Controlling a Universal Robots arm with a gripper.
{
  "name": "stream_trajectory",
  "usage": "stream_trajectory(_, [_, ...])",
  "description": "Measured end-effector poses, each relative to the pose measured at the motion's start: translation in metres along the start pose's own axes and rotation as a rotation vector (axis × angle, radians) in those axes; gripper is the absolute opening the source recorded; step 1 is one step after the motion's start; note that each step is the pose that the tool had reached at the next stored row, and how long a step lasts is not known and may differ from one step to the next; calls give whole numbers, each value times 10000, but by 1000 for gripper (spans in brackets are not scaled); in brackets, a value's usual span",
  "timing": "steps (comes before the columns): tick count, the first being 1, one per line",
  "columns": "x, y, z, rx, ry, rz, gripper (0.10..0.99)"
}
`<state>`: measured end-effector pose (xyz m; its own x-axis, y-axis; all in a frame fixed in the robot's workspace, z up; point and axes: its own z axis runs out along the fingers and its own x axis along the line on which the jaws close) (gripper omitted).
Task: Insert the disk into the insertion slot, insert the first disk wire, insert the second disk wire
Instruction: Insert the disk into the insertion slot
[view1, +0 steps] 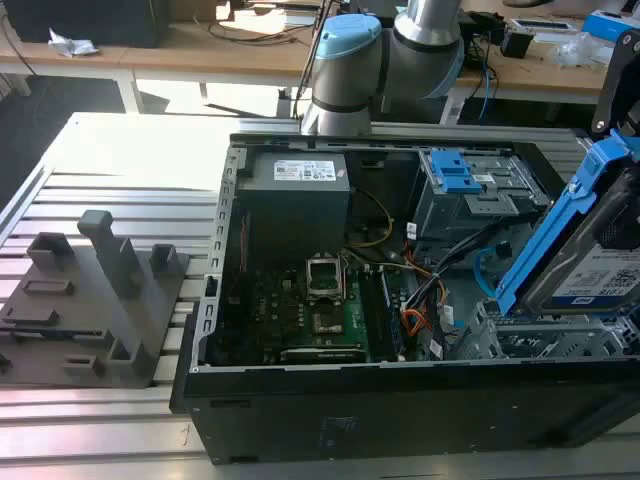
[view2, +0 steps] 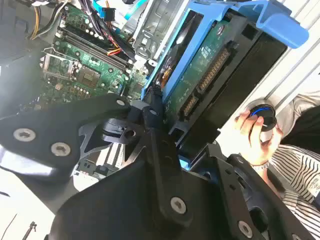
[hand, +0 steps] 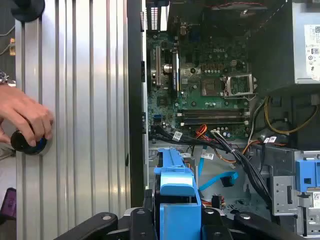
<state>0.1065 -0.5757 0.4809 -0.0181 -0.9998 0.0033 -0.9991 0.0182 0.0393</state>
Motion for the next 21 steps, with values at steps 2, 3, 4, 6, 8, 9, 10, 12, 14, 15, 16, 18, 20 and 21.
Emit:
stream_trajectory(2, [-14, -105, 1, -43, 1, 0, 361])
stream_trajectory(3, [-19, -135, 2, -61, 3, -1, 361])
stream_trajectory(4, [-20, -144, 5, -69, 3, -1, 361])
stream_trajectory(6, [-21, -156, 26, -89, 2, -1, 361])
stream_trajectory(8, [-21, -167, 71, -115, 2, -1, 361])
stream_trajectory(9, [-22, -171, 107, -130, 2, 1, 361])
stream_trajectory(10, [-21, -175, 145, -147, 2, -1, 361])
stream_trajectory(12, [-22, -179, 203, -173, 3, 0, 361])
stream_trajectory(14, [-23, -187, 256, -195, 4, -3, 361])
stream_trajectory(15, [-38, -212, 299, -223, 3, -6, 361])
stream_trajectory(16, [-77, -246, 320, -245, 4, -14, 361])
stream_trajectory(18, [-141, -291, 342, -268, 4, -30, 361])
stream_trajectory(20, [-188, -308, 365, -280, -8, -49, 361])
stream_trajectory(21, [-209, -311, 378, -285, -23, -67, 361])
